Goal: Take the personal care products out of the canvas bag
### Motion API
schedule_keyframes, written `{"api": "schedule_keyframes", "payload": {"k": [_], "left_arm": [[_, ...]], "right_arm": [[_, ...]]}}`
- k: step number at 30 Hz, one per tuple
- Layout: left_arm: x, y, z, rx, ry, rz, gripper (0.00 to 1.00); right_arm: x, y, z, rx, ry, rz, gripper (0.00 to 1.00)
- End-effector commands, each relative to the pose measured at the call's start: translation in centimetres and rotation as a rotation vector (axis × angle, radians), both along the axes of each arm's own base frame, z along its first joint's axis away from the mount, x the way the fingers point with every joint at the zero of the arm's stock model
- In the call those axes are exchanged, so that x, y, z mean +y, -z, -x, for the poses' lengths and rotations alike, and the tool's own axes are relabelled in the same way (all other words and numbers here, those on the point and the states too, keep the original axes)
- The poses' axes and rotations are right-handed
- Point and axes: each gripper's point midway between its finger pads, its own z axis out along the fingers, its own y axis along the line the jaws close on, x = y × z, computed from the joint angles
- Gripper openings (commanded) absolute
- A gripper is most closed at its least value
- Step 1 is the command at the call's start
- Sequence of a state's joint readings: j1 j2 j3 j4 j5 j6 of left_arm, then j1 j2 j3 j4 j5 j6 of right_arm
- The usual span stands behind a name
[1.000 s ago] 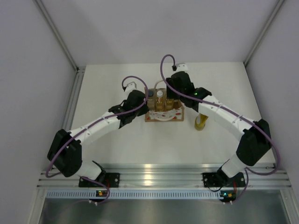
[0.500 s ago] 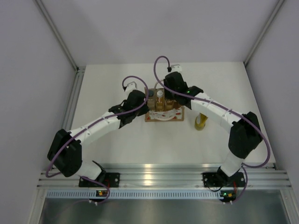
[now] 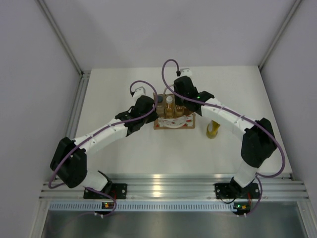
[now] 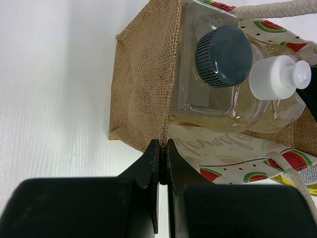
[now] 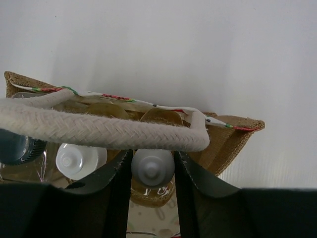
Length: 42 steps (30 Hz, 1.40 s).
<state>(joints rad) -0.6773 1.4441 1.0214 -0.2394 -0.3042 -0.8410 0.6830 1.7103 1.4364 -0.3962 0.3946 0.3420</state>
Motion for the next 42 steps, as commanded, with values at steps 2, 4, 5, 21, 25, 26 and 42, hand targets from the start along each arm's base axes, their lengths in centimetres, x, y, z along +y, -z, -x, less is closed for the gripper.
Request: {"api": "schedule_keyframes", "payload": {"k": [2,4,5,21,25,26,42], "left_arm": [[-1.1,-1.9,0.4,-0.024,0.044,0.036,0.00],[-1.2,-1.9,0.4,-0.026,0.044,0.037,0.00],[-1.2,-2.0,0.4,-0.026,0.044,0.040,0.00],[-1.2,-1.9,0.3,-0.024,0.044,0.040,0.00],[-1.2,-2.0,0.4,-0.025,0.044,0.041,0.00],[-1.2,-2.0,0.4,-0.025,0.044,0.041,0.00],[-1.5,-2.4,0.4,-0.027,0.046,0.058,0.00]], "right_arm": [[1.8,-3.5,0.1,-0.075,-0.020,-0.056,0.00],[1.7,-5.2,0.2,-0.107,-0.022,-0.069,0.00],[1.7,-5.8,0.2,-0.120,-0.020,-0.071,0.00],[0.6,-17.6,1.5,-0.307,-0.053,-0.165,0.00],[-0.2,-20.5,2.8,-0.346,-0.061,-0.195,0.00],[-0.3,-21.0,3.2,-0.350,-0.065,-0.197,0.00],[-5.3,-29.3,10.8,-0.444,-0.138,-0.287,0.00]]}}
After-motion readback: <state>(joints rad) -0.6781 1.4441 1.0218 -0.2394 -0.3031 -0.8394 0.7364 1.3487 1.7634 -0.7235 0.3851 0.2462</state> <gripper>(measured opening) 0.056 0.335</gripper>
